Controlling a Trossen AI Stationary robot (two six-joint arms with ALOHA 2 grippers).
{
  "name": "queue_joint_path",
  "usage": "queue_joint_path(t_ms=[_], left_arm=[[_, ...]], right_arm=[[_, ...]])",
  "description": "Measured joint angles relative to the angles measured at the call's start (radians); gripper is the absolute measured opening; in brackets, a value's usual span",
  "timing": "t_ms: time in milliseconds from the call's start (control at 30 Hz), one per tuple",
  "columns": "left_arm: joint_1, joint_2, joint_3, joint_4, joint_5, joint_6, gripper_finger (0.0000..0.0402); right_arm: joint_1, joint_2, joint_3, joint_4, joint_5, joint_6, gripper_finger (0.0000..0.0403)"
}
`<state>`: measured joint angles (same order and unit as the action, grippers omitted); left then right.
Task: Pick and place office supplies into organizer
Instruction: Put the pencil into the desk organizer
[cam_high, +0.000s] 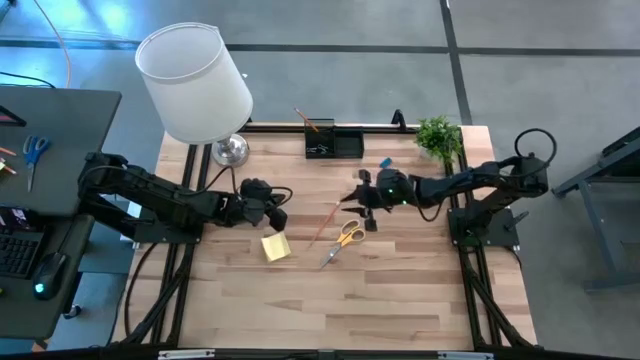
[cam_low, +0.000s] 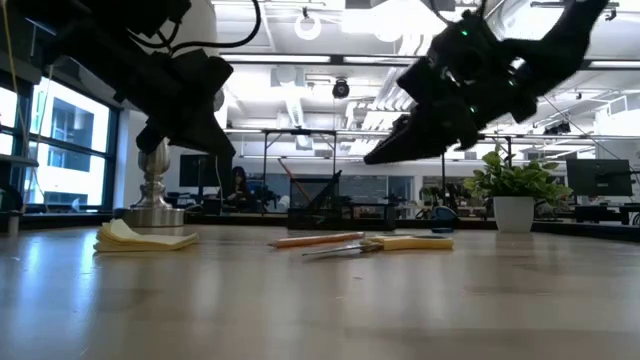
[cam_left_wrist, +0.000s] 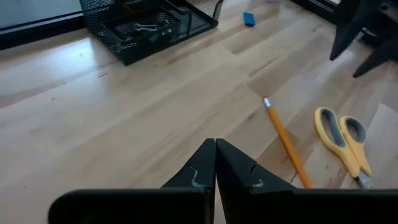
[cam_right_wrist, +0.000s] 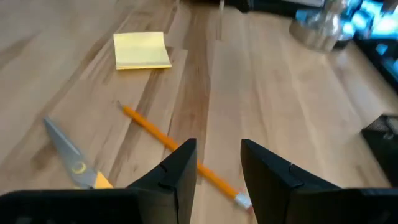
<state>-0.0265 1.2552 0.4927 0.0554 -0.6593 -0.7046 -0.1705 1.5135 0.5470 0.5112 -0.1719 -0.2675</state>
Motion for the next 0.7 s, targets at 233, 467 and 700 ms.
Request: queue_joint_path(t_ms=[233,467,700], left_arm=[[0.0,0.0,0.0,0.011,0.119,0.073,0.0001],[0.0,0.0,0.001,0.034,0.206,0.148,0.0001],[0.0,-0.001,0.001,0.03,0.247,0.168,0.0001]], right_arm=[[-0.08,0.037,-0.05,0.077,-0.175,-0.029,0.0119],[-0.085,0.195,0.018,0.061,-0.225,-0.077,0.0119],[-0.085,0.306,0.061,-0.025,-0.224,-0.136,0.0119]])
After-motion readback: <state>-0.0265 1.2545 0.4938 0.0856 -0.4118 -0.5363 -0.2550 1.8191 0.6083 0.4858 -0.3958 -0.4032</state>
